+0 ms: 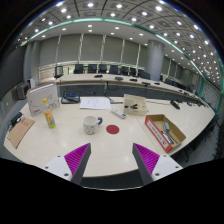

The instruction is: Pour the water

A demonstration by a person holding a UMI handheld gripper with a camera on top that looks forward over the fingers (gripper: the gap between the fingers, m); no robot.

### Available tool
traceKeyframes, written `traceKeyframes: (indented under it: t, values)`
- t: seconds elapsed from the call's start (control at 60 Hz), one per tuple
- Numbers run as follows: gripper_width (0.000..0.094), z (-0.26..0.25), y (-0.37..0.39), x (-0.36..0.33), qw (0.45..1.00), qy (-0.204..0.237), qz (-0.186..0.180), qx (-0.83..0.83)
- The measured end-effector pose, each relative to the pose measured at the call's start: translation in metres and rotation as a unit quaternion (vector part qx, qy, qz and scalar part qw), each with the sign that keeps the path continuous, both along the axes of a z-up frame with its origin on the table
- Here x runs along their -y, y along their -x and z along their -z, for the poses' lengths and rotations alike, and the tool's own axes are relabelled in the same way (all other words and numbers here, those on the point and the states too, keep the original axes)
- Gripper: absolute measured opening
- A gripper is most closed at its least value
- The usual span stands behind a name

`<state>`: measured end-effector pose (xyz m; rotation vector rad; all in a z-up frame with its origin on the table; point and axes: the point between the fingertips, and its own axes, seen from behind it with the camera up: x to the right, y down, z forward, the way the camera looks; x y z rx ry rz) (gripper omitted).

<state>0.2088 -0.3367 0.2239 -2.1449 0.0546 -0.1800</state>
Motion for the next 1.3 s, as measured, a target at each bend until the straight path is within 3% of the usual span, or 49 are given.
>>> traceKeyframes:
  t: [0.217, 0.35, 0.567, 0.8, 0.9, 1.033, 1.3]
  values:
    - [0.0863, 0.043, 0.15, -0.05, 0.996, 0.017, -0.081, -0.026]
    - [0.0863, 0.071, 0.244, -0.096, 0.993, 0.006, -0.113, -0.042]
    - [0.0862, 0.104, 0.356, -0.205, 0.989, -0.045, -0.125, -0.069]
    - [0.0848, 0.126, 0.39, -0.309, 0.987, -0.102, -0.114, -0.05]
    - [0.0773, 0.141, 0.392, -0.333, 0.987, -0.113, -0.109, -0.034]
    - [0.0547, 0.149, 0.386, -0.348, 0.987, -0.13, -0.093, -0.025]
    - [0.0402, 0.141, 0.393, -0.346, 0.984, -0.134, -0.103, -0.06]
